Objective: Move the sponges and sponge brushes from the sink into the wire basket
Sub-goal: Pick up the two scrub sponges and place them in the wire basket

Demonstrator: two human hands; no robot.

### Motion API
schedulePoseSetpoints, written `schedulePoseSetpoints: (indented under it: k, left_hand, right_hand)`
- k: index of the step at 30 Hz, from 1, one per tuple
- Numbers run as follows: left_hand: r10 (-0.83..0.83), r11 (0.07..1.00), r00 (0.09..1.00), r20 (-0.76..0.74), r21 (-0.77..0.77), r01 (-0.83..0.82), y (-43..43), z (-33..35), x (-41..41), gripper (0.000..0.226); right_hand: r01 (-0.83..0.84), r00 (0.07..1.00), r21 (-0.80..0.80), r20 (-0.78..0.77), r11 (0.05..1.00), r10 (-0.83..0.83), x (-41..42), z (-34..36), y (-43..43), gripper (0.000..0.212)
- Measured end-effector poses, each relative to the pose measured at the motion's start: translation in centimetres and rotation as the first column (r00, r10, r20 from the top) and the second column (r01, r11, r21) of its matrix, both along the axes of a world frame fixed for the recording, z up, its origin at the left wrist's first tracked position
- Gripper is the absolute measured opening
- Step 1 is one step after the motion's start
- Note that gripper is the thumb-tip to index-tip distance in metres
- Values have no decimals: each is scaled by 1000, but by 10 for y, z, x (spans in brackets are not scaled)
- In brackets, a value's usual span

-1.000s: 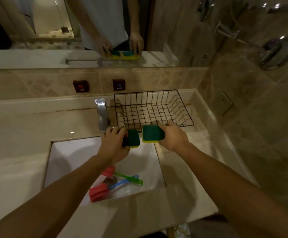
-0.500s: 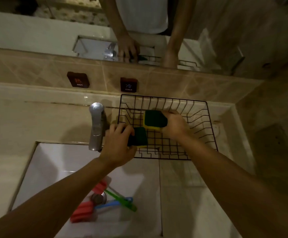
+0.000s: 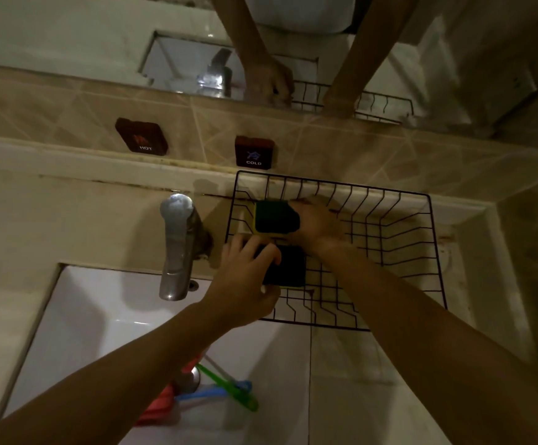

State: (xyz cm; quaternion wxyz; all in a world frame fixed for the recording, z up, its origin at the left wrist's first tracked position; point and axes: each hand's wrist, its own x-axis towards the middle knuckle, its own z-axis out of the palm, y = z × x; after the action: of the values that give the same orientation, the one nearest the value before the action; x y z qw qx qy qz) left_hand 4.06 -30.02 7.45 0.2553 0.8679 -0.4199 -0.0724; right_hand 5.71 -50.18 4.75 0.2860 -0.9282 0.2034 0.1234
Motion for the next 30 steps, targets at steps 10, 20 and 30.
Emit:
schedulePoseSetpoints:
  k: [10, 20, 30]
  left_hand:
    - [-1, 1000, 1000, -14, 10, 2, -2, 0, 0, 37]
    - [111, 987, 986, -126, -98, -124, -9, 11, 13, 39]
    - [286, 951, 947, -145, -77, -299, -4, 7, 15, 64]
  right_hand:
    - [-53, 997, -3, -52, 999, 53, -3, 20, -1, 49]
    - [-182, 983, 264, 32, 947, 180, -67, 69, -1, 81]
    - [-54, 974, 139, 227, 989, 21, -58, 55, -13, 62]
